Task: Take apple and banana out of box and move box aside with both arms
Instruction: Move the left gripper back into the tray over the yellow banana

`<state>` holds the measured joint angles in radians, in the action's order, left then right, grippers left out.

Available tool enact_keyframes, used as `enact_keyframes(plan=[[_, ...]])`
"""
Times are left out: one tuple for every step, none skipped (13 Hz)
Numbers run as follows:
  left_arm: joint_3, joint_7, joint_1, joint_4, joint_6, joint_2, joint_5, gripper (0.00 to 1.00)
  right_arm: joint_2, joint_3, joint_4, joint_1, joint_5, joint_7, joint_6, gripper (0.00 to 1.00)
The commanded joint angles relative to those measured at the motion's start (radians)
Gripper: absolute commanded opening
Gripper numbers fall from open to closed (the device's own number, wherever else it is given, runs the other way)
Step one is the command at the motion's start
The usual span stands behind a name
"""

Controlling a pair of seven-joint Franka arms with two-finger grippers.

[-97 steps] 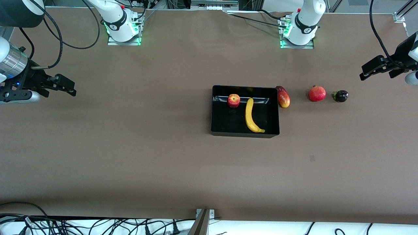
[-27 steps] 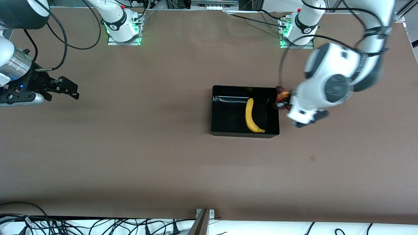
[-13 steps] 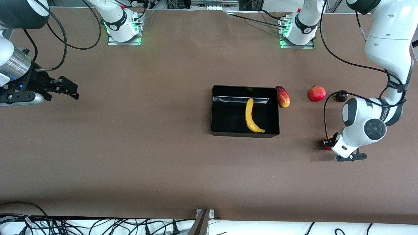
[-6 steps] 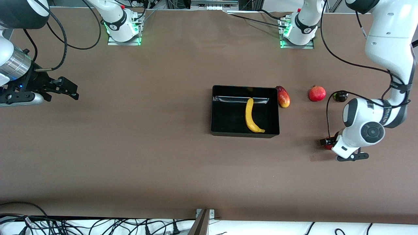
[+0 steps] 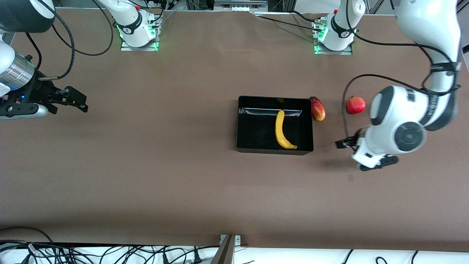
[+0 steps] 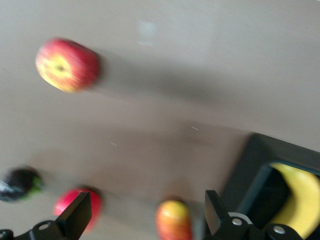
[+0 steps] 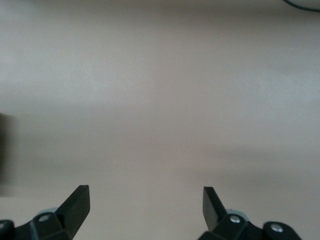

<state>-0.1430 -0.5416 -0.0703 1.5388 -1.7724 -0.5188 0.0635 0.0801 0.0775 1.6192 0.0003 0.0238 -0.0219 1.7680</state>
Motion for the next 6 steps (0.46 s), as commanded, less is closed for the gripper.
enact_keyframes(plan=[[0.019, -0.122, -0.087, 0.012, -0.002, -0.039, -0.123, 1.00, 0.004, 0.002, -0.015, -0.005, 0.008, -0.004, -0.002, 1.00], [0.020, -0.171, -0.139, 0.021, -0.002, -0.059, -0.132, 1.00, 0.004, 0.002, -0.015, -0.003, 0.007, -0.004, -0.002, 1.00], [0.020, -0.198, -0.160, 0.027, -0.004, -0.060, -0.133, 1.00, 0.004, 0.002, -0.015, -0.003, 0.008, -0.004, -0.001, 1.00], [0.019, -0.207, -0.161, 0.029, -0.004, -0.058, -0.140, 1.00, 0.004, 0.002, -0.015, -0.003, 0.008, -0.004, -0.002, 1.00], [0.014, -0.215, -0.175, 0.029, -0.005, -0.060, -0.143, 1.00, 0.004, 0.002, -0.015, -0.003, 0.008, -0.004, -0.002, 1.00], [0.013, -0.228, -0.187, 0.034, -0.024, -0.061, -0.143, 1.00, 0.004, 0.002, -0.015, -0.003, 0.008, -0.004, -0.002, 1.00]])
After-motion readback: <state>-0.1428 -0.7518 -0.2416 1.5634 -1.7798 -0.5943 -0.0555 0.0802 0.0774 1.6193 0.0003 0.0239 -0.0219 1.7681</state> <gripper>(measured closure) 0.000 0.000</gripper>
